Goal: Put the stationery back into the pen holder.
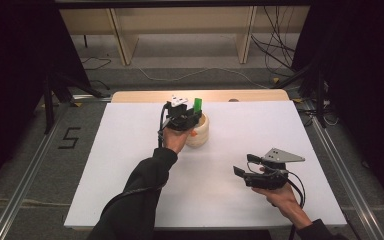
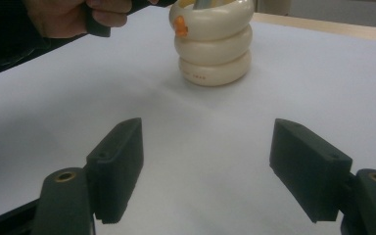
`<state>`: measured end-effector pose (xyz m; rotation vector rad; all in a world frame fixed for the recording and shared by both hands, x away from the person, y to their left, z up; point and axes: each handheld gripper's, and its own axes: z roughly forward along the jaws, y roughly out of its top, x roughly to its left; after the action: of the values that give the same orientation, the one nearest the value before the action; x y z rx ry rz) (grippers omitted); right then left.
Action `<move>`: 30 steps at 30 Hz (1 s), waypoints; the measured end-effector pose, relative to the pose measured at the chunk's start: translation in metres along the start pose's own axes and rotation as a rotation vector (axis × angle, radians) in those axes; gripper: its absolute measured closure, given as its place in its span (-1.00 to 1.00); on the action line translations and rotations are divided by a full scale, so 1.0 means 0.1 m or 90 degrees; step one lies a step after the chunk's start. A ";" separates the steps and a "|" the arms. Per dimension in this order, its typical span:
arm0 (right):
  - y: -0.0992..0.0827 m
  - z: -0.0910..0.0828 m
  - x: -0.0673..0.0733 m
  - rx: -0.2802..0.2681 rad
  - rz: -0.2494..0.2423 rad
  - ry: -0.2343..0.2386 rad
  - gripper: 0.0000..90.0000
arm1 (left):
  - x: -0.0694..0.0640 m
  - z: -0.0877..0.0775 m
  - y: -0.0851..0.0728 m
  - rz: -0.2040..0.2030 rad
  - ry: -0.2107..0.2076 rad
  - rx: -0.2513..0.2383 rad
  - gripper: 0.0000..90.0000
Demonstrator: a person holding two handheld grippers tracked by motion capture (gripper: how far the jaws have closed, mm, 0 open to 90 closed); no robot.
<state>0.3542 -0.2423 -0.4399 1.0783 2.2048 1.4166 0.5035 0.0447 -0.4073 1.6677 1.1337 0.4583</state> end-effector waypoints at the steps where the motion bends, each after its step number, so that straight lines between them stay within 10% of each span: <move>1: 0.00 0.00 0.00 0.000 0.000 0.000 -0.35 | 0.00 0.00 -0.01 0.001 -0.002 0.002 0.46; 23: 0.00 -0.01 0.00 -0.002 -0.001 0.001 -0.35 | -0.05 0.12 -0.02 0.015 0.000 0.010 0.45; 30: 0.00 0.00 0.00 0.001 -0.002 0.001 -0.35 | -0.04 0.03 0.03 0.008 -0.005 0.015 -0.05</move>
<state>0.3543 -0.2428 -0.4403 1.0736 2.2080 1.4148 0.5055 0.0394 -0.4051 1.6969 1.1270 0.4480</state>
